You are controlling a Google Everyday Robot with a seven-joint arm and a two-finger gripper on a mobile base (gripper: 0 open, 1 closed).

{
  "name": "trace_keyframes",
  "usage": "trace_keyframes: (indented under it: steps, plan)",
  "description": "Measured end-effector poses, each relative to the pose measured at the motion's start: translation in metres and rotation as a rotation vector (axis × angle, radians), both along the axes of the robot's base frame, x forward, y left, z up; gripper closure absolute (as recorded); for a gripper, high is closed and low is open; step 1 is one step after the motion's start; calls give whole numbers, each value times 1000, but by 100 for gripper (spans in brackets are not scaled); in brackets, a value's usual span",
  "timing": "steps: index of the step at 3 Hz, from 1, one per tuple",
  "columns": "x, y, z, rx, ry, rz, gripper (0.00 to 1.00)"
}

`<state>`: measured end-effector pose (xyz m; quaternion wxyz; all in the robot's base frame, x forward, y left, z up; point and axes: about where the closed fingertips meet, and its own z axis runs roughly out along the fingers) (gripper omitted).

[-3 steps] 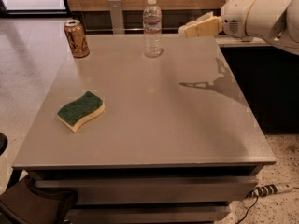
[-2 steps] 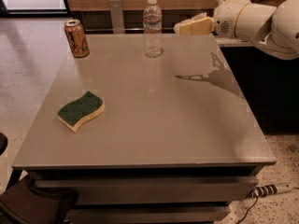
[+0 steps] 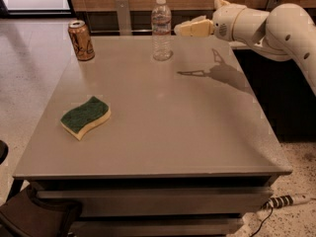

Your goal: Move water bottle near sponge

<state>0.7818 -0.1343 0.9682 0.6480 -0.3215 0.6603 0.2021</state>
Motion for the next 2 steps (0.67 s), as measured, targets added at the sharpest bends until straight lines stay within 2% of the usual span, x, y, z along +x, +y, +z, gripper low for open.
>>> trace_keyframes:
  steps: [1,2]
  plan:
    - [21,21,-26,8,73,23,0]
    - [32,39,-37,30,87,46,0]
